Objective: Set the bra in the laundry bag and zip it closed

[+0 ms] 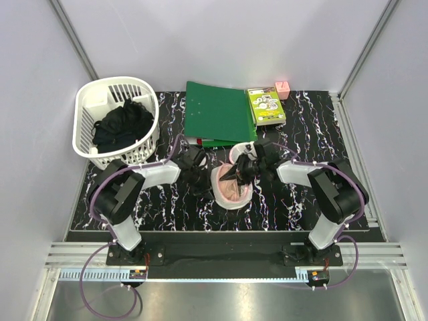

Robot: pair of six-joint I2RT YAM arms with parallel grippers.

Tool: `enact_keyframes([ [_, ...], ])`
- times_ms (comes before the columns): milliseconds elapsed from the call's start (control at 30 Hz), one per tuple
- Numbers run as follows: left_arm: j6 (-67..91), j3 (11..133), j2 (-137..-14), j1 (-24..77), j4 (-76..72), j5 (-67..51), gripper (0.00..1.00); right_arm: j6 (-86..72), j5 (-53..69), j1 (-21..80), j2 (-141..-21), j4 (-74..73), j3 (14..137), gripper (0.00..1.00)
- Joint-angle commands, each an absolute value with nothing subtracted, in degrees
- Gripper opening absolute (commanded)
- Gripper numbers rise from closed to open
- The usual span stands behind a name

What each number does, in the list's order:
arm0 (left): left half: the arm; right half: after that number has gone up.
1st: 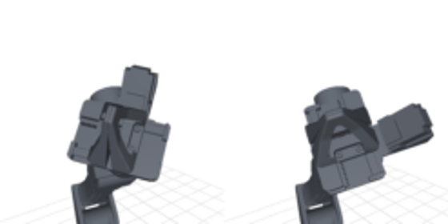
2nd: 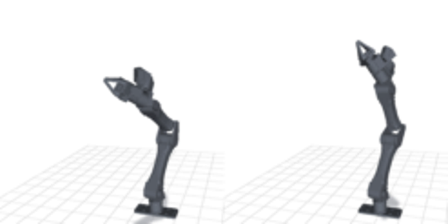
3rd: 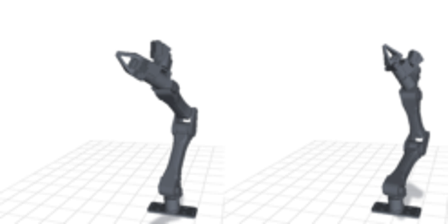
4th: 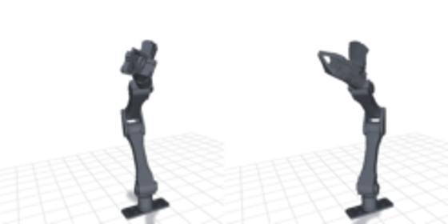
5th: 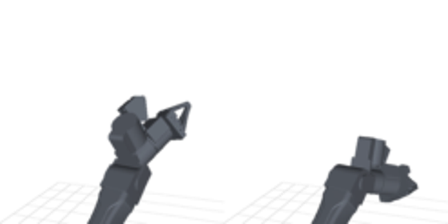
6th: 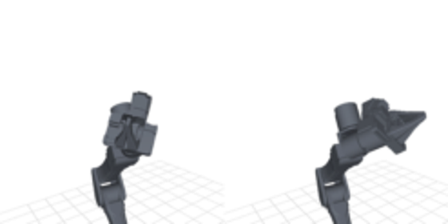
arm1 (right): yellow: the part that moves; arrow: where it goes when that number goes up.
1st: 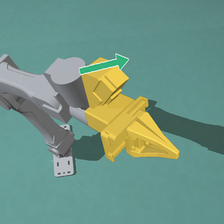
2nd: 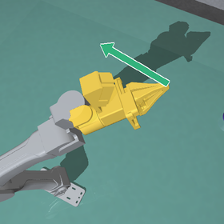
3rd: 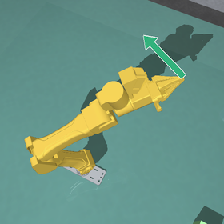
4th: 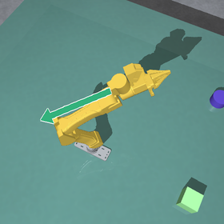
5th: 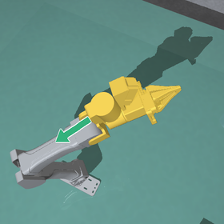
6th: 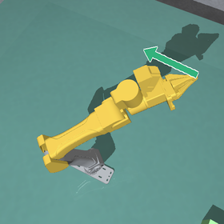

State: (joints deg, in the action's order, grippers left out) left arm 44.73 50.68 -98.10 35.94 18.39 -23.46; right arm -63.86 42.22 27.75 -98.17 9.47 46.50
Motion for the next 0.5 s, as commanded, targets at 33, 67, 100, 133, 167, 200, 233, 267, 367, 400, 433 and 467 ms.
enact_keyframes([
  [33, 38.76, 55.99, -97.39, 35.6, 19.95, -16.26, 0.08, -62.59, 39.65, 32.43, -99.49, 13.62, 44.3, 0.0],
  [67, 38.15, 55.38, -96.43, 35.6, 21.52, -15.82, 0.09, -62.23, 39.12, 32.43, -99.41, 13.36, 44.12, 0.0],
  [100, 37.88, 54.85, -94.24, 35.6, 22.23, -14.25, 0.16, -60.31, 38.68, 32.43, -99.32, 12.84, 44.3, 0.0],
  [133, 37.71, 54.23, -92.83, 35.6, 22.93, -13.72, 0.2, -58.55, 37.45, 32.43, -99.32, 11.53, 44.91, 0.0],
  [167, 37.1, 53.27, -91.51, 35.51, 24.85, -13.1, 0.24, -56.62, 36.83, 32.43, -99.4, 7.51, 45.7, 0.0],
  [200, 36.83, 52.91, -90.19, 35.51, 25.83, -11.79, 0.32, -53.21, 36.39, 32.43, -99.49, 6.17, 47.01, 0.0],
  [233, 36.57, 52.48, -87.13, 35.51, 26.71, -11.34, 0.35, -51.61, 35.52, 32.52, -99.49, 5.02, 47.63, 0.0],
  [267, 36.13, 52.12, -85.62, 35.51, 28.63, -10.82, 0.38, -50.2, 34.81, 32.43, -99.67, 2.23, 48.16, 0.0],
  [367, 35.33, 52.21, -79.38, 35.6, 32.42, -9.32, 0.45, -44.05, 34.19, 32.34, -100.81, -5.42, 52.1, 0.04],
  [400, 35.07, 53.25, -78.06, 35.6, 33.39, -9.14, 0.45, -41.07, 34.19, 32.34, -100.98, -7.89, 53.08, 0.12],
  [433, 34.46, 53.78, -75.26, 35.68, 34.27, -9.14, 0.46, -40.18, 34.36, 32.34, -101.16, -11.39, 53.78, 0.19],
  [467, 34.37, 54.49, -74.1, 35.68, 35.5, -9.23, 0.46, -39.47, 34.71, 32.34, -100.9, -12.73, 54.83, 0.27],
])
